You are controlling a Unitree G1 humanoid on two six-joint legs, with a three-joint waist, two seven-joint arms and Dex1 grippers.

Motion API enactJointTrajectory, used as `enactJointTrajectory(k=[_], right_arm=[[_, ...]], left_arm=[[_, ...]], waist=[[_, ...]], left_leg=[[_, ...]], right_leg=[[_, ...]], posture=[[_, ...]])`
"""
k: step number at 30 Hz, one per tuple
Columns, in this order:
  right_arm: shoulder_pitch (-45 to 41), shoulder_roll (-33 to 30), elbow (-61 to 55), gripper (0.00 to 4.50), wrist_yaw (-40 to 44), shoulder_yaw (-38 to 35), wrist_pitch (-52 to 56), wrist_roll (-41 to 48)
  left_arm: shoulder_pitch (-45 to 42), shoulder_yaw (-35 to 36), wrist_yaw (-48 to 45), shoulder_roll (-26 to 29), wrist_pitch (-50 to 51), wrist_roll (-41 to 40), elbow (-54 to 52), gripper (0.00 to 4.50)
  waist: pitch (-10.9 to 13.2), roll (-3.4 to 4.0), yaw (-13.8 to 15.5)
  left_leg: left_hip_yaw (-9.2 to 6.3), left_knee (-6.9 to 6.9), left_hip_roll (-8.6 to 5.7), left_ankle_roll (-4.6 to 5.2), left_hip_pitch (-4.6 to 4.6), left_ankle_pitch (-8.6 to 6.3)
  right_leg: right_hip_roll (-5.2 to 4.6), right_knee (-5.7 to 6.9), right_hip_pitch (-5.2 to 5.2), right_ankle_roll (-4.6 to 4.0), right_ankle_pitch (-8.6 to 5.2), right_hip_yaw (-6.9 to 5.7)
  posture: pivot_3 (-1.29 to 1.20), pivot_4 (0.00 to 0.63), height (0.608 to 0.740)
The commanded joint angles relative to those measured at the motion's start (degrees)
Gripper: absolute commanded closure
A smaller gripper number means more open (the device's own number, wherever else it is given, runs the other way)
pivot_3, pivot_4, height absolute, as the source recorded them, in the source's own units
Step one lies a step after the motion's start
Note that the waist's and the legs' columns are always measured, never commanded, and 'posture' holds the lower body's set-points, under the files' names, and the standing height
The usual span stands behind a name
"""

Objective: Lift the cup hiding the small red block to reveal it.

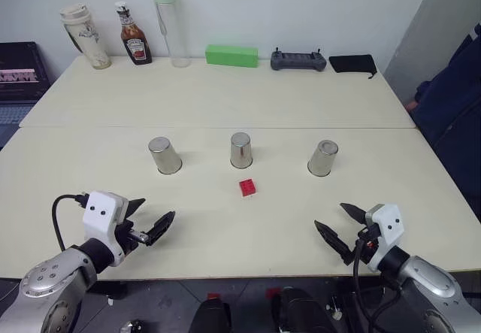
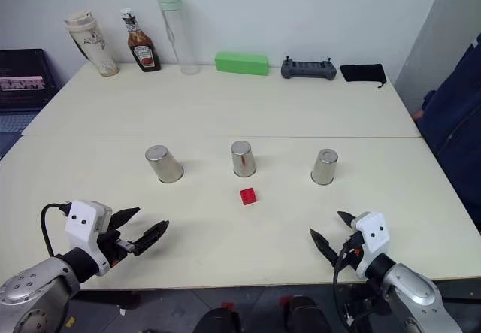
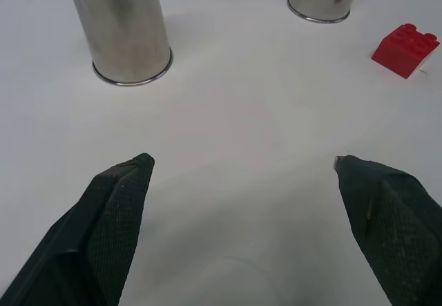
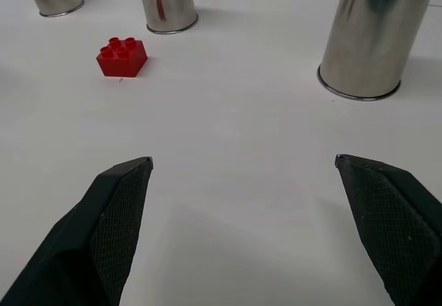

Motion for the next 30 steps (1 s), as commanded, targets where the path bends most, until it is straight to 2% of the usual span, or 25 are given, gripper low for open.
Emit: enactJointTrajectory(k=[1, 14, 30], right_arm=[[0.20, 0.10, -0.92, 0.00, 0.41, -1.18, -2.01, 0.84], [0.15, 0.47, -1.18, 0.00, -0.32, -0.55, -2.78, 0.44], [-1.80, 0.29, -4.86, 0.00, -3.41, 0.17, 1.25, 1.03]], left_arm=[[-0.52, 0.04, 0.03, 0.72, -0.64, -0.09, -0.31, 0.03], [-0.91, -0.91, 0.01, -0.16, -3.05, 0.73, 0.34, 0.03], [-2.68, -1.82, 0.37, 0.10, -4.56, 1.32, 1.75, 0.03]], waist=[[0.00, 0.00, 0.02], [0.00, 0.00, 0.06], [0.00, -0.01, 0.06]], left_leg=[[0.00, 0.00, 0.00, 0.00, 0.00, 0.00], [0.00, 0.00, -0.01, 0.00, -0.02, 0.00], [0.00, 0.00, -0.02, 0.00, -0.02, 0.00]], right_leg=[[0.00, 0.00, 0.00, 0.00, 0.00, 0.00], [-0.01, 0.00, 0.00, -0.01, 0.00, 0.00], [-0.01, 0.00, 0.00, -0.01, 0.00, 0.01]], posture=[[0.00, 0.150, 0.740], [0.00, 0.150, 0.740], [0.00, 0.150, 0.740]])
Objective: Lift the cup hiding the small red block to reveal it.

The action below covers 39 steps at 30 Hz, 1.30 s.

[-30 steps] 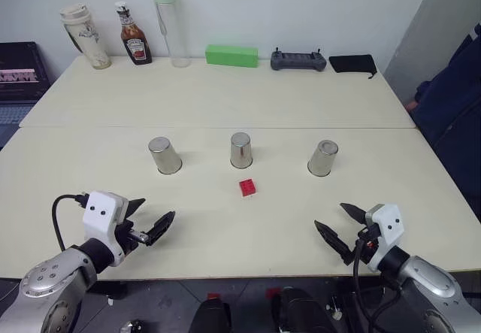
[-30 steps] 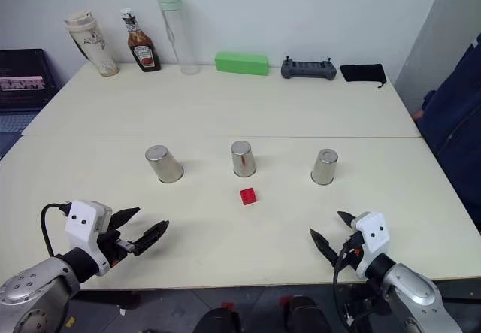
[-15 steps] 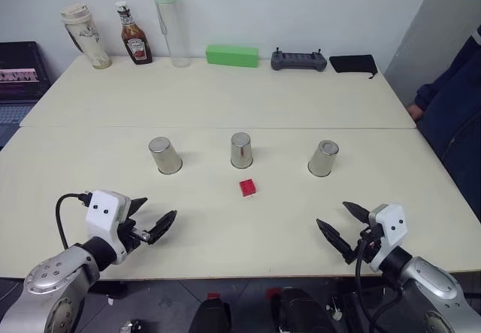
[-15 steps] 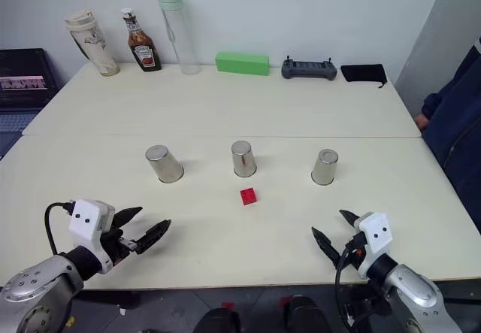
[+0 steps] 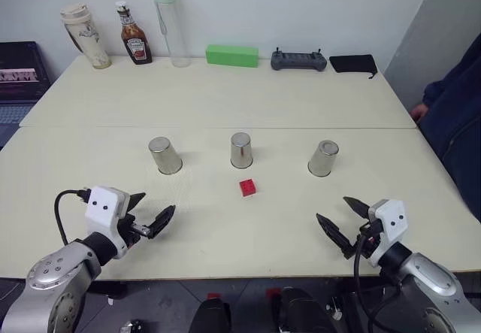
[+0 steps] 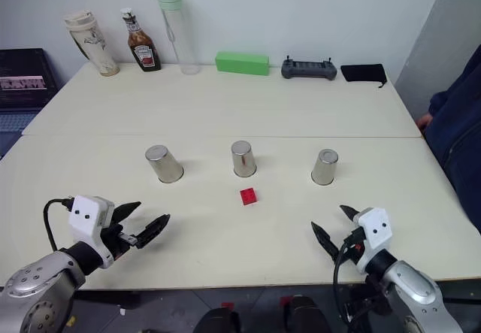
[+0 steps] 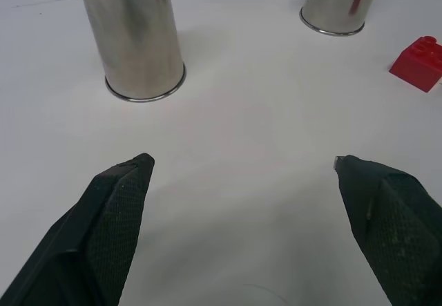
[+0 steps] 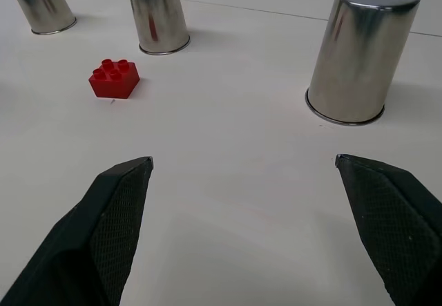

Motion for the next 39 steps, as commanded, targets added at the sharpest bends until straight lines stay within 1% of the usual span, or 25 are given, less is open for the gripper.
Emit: enactJointTrajectory(k=[1, 14, 21, 39], right_arm=[[-0.97, -0.18, -3.26, 0.00, -0.73, -0.15, 1.01, 1.10], [-1.57, -0.28, -3.67, 0.00, -0.70, -0.20, 2.11, 1.07], [-0.42, -0.64, -3.75, 0.00, 0.14, -0.17, 1.55, 0.92], [-0.90, -0.35, -4.30, 0.00, -0.04, 0.16, 1.92, 0.71]], left_arm=[[-0.57, 0.14, -0.12, 0.36, -1.42, -0.03, -0.82, 0.03], [-0.38, -0.82, -1.75, 0.93, -1.67, -0.17, -1.02, 0.03], [0.13, -1.05, -3.31, 1.84, -1.75, 0.03, -0.87, 0.03], [0.11, -1.10, -4.19, 2.16, -2.19, 0.15, -0.49, 0.03]], waist=[[0.00, 0.00, 0.00], [0.00, 0.00, 0.00], [0.00, 0.00, 0.00], [0.00, 0.00, 0.00]], left_leg=[[0.00, 0.00, 0.00, 0.00, 0.00, 0.00], [0.00, 0.00, 0.00, 0.00, 0.00, 0.00], [0.00, 0.00, 0.00, 0.00, 0.00, 0.00], [0.00, 0.00, 0.00, 0.00, 0.00, 0.00]], right_leg=[[0.00, 0.00, 0.00, 0.00, 0.00, 0.00], [0.00, 0.00, 0.00, -0.01, 0.01, -0.01], [0.00, 0.00, 0.00, -0.01, 0.00, -0.01], [0.00, 0.01, 0.00, -0.01, 0.01, -0.01]], posture=[[0.00, 0.150, 0.740], [0.00, 0.150, 0.740], [0.00, 0.150, 0.740], [0.00, 0.150, 0.740]])
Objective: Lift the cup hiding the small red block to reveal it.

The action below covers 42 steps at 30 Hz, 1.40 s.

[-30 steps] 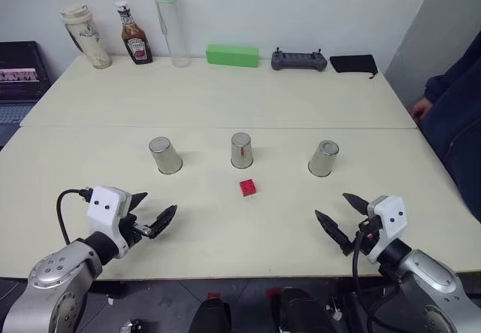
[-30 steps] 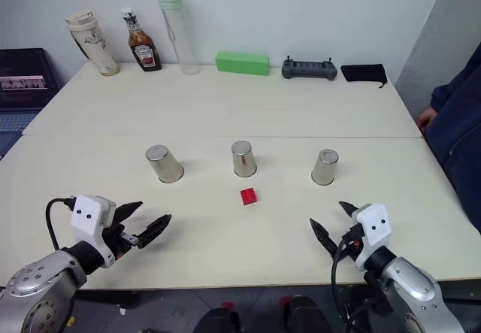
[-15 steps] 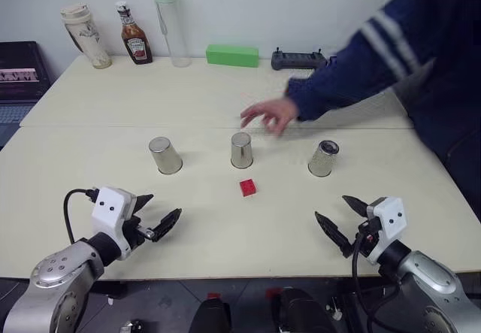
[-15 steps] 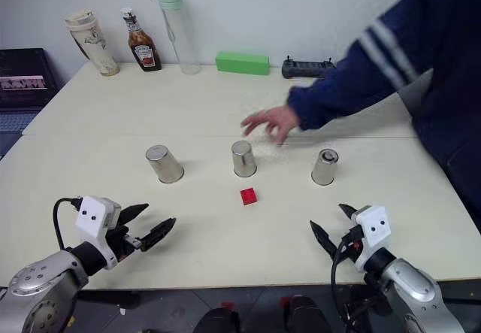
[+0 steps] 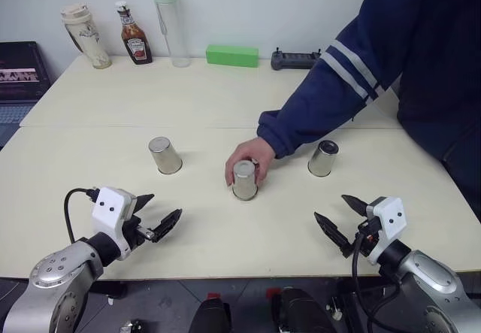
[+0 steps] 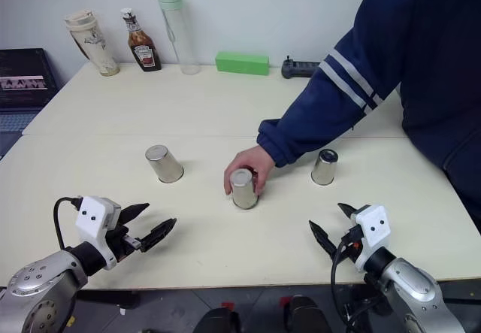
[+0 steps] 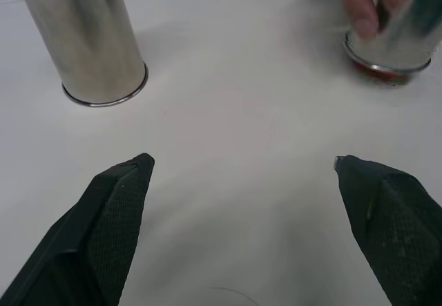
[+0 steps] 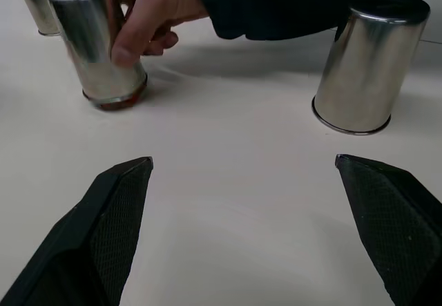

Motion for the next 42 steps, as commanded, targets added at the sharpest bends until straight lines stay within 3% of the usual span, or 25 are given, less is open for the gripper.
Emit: enactJointTrajectory(k=[1, 42], right_arm=[[0.07, -0.13, -2.40, 0.00, -0.01, 0.12, -0.57, 0.68], [0.82, 0.50, -1.98, 0.00, -1.20, 0.54, -1.83, -0.11]], left_arm=[[-0.04, 0.15, -0.57, 0.92, -1.11, -0.05, -0.69, 0.03], [-1.95, -0.63, -0.55, 1.86, -1.02, 0.09, 0.62, 0.03]], waist=[[0.00, 0.00, 0.00], [0.00, 0.00, 0.00]], left_leg=[[0.00, 0.00, 0.00, 0.00, 0.00, 0.00], [0.00, 0.00, 0.00, 0.00, 0.00, 0.00]], right_leg=[[0.00, 0.00, 0.00, 0.00, 0.00, 0.00], [0.00, 0.00, 0.00, -0.01, 0.01, 0.00]], posture=[[0.00, 0.150, 0.740], [0.00, 0.150, 0.740]])
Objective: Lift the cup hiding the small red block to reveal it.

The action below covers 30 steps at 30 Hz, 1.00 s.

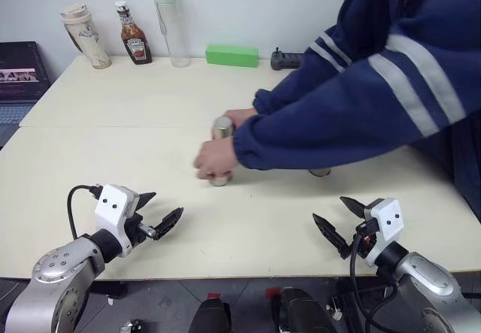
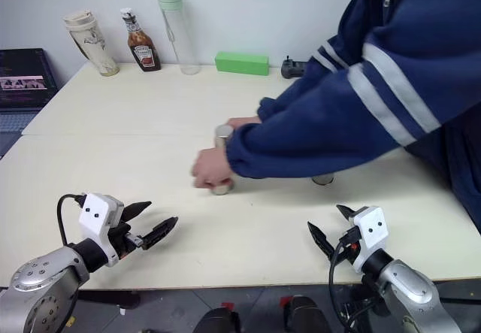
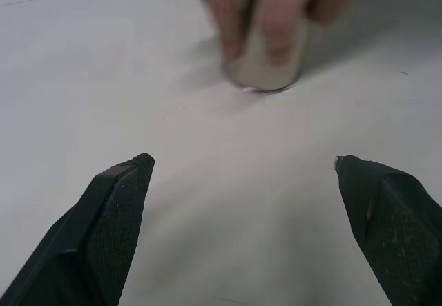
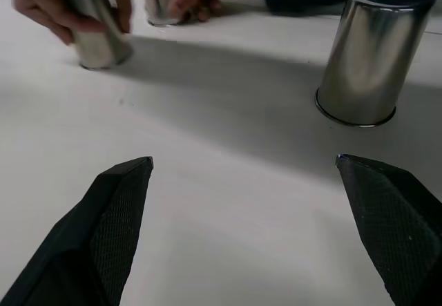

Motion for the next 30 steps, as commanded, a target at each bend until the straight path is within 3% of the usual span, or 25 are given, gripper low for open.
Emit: enactJointTrajectory(k=[1, 23, 30], right_arm=[[0.14, 0.00, -2.06, 0.00, -0.19, -0.48, -1.42, 0.04], [0.58, -1.24, -3.18, 0.00, 1.04, -0.02, -1.40, 0.35], [1.16, -4.53, -8.40, 0.00, 6.40, -1.06, 1.81, 9.17]], left_arm=[[-0.30, 0.61, -0.45, 0.95, -0.79, -0.24, -0.69, 0.03], [0.95, 3.34, 0.59, 0.77, -1.39, -0.57, -0.01, 0.03], [-0.88, 7.00, 2.57, 1.21, -0.74, -0.61, 0.63, 0.03]], waist=[[0.00, 0.00, 0.00], [0.00, 0.00, 0.00], [-0.01, -0.01, -0.01]], left_leg=[[0.00, 0.00, 0.00, 0.00, 0.00, 0.00], [0.00, 0.00, 0.00, 0.00, 0.00, 0.00], [-0.03, 0.00, 0.02, 0.00, 0.00, 0.00]], right_leg=[[0.00, 0.00, 0.00, 0.00, 0.00, 0.00], [0.00, 0.00, 0.00, 0.00, 0.00, 0.00], [0.01, 0.00, 0.00, 0.00, 0.00, -0.03]], posture=[[0.00, 0.150, 0.740], [0.00, 0.150, 0.740], [0.00, 0.150, 0.740]])
